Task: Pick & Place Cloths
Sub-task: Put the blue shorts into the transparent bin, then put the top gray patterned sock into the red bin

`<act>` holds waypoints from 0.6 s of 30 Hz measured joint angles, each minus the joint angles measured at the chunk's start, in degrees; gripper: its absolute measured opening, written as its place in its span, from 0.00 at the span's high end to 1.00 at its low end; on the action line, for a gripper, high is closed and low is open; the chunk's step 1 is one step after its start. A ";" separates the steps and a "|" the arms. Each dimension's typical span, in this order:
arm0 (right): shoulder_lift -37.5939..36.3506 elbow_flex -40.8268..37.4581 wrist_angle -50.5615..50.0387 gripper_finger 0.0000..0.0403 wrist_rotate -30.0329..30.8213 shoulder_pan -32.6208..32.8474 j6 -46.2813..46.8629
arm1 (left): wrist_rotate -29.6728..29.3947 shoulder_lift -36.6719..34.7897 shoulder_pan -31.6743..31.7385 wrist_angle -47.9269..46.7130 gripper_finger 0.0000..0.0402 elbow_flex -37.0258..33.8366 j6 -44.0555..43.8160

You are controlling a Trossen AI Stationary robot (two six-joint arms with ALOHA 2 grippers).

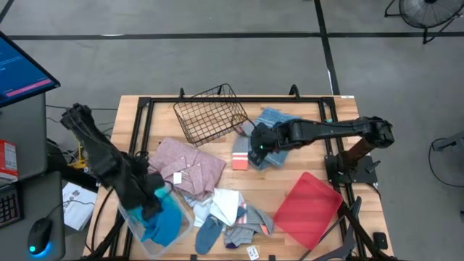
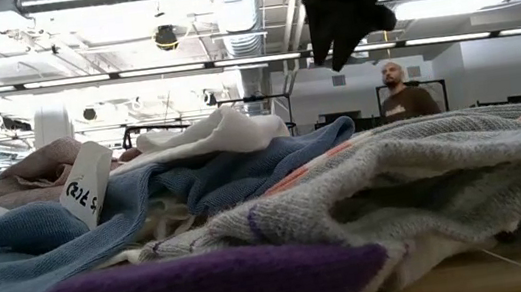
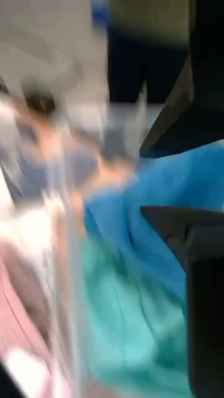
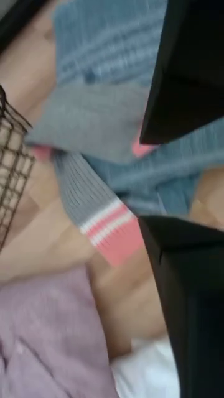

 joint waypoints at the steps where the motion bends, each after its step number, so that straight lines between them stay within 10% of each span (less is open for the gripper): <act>1: 0.00 0.00 -0.19 0.45 0.00 -0.97 -0.94 | -1.15 -1.87 0.10 2.03 0.66 0.00 -0.04; 11: 0.04 -9.49 7.61 0.28 -0.12 -11.05 -2.86 | -30.20 -15.31 0.12 16.29 0.56 0.00 7.69; 18: 0.08 -17.20 18.58 0.28 -0.01 -13.50 -4.39 | -38.79 -16.31 0.12 19.54 0.58 0.00 15.38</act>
